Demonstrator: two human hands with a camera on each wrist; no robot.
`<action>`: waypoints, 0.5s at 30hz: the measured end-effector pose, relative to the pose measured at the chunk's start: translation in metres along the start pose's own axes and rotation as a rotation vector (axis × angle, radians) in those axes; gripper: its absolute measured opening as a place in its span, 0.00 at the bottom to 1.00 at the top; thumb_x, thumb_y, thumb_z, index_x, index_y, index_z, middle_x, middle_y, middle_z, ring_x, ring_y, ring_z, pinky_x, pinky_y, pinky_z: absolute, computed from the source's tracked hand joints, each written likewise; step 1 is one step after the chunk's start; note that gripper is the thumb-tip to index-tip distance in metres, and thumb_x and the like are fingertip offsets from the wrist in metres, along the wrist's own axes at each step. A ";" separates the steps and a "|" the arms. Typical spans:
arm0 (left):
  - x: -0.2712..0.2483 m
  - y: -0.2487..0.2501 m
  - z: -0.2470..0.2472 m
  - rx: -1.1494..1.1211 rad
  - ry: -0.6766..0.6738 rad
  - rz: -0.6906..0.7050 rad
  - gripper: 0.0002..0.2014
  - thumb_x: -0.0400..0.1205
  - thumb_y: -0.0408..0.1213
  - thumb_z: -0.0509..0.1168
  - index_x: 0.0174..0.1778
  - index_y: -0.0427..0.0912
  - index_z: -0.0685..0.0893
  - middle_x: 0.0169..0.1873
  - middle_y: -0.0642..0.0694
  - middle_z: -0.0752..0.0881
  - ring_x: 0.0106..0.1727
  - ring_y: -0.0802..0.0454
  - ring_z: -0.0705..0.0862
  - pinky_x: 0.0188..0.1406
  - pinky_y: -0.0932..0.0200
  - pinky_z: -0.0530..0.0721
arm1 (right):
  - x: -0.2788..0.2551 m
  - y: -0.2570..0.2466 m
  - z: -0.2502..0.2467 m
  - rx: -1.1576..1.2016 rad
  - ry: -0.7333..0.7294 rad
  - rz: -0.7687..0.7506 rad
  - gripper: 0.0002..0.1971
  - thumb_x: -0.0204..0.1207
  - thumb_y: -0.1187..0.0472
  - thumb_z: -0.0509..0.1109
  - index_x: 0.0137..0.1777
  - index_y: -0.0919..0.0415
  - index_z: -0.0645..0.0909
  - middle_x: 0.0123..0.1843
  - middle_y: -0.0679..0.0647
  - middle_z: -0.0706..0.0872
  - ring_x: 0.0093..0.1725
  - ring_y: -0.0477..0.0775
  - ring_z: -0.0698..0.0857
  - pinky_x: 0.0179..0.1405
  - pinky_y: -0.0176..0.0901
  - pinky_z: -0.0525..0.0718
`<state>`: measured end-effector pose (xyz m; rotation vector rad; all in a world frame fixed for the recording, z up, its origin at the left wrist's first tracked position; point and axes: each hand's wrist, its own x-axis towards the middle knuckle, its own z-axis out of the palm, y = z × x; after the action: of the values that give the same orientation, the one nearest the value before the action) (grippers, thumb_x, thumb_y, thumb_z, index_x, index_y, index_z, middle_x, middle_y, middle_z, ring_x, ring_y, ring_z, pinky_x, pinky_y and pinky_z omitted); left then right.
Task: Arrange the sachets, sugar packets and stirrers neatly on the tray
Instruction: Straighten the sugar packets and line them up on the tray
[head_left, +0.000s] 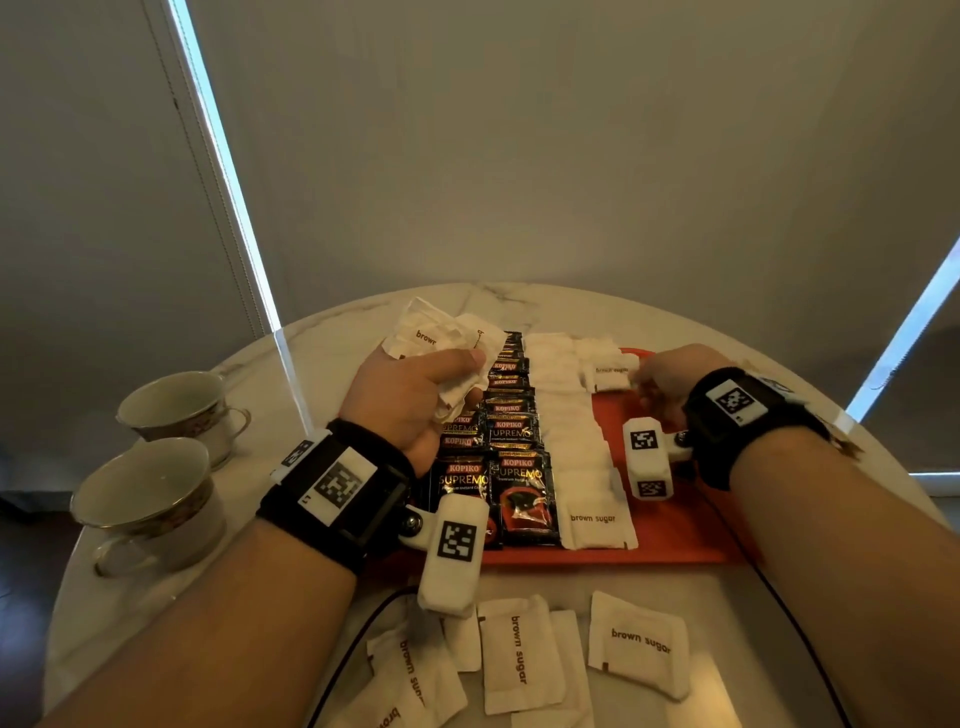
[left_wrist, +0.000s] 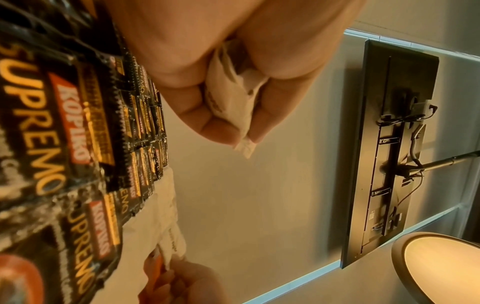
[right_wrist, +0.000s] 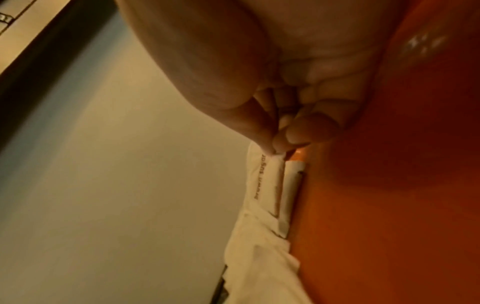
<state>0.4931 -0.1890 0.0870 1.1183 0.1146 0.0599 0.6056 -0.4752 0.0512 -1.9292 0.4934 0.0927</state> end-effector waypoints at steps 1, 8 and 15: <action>0.000 0.001 0.000 -0.003 -0.004 -0.003 0.15 0.77 0.21 0.74 0.59 0.26 0.85 0.42 0.37 0.92 0.36 0.44 0.92 0.25 0.60 0.85 | -0.006 -0.004 0.004 -0.037 0.002 0.015 0.06 0.76 0.66 0.75 0.52 0.62 0.89 0.43 0.59 0.90 0.45 0.61 0.88 0.62 0.61 0.88; 0.000 0.003 -0.001 -0.004 -0.014 -0.019 0.11 0.78 0.21 0.74 0.55 0.32 0.86 0.38 0.40 0.93 0.34 0.45 0.92 0.23 0.60 0.85 | -0.024 -0.017 0.012 -0.224 0.021 0.068 0.10 0.79 0.63 0.75 0.37 0.66 0.88 0.42 0.62 0.91 0.45 0.58 0.85 0.63 0.55 0.85; -0.001 0.005 -0.001 -0.008 -0.027 -0.024 0.06 0.79 0.21 0.72 0.48 0.34 0.85 0.34 0.41 0.93 0.30 0.47 0.91 0.21 0.61 0.84 | -0.013 -0.007 0.005 0.017 0.063 0.000 0.12 0.73 0.64 0.76 0.56 0.66 0.87 0.46 0.60 0.90 0.45 0.60 0.89 0.58 0.61 0.90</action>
<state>0.4924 -0.1864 0.0909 1.1089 0.1035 0.0239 0.5977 -0.4644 0.0584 -1.9200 0.5348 0.0280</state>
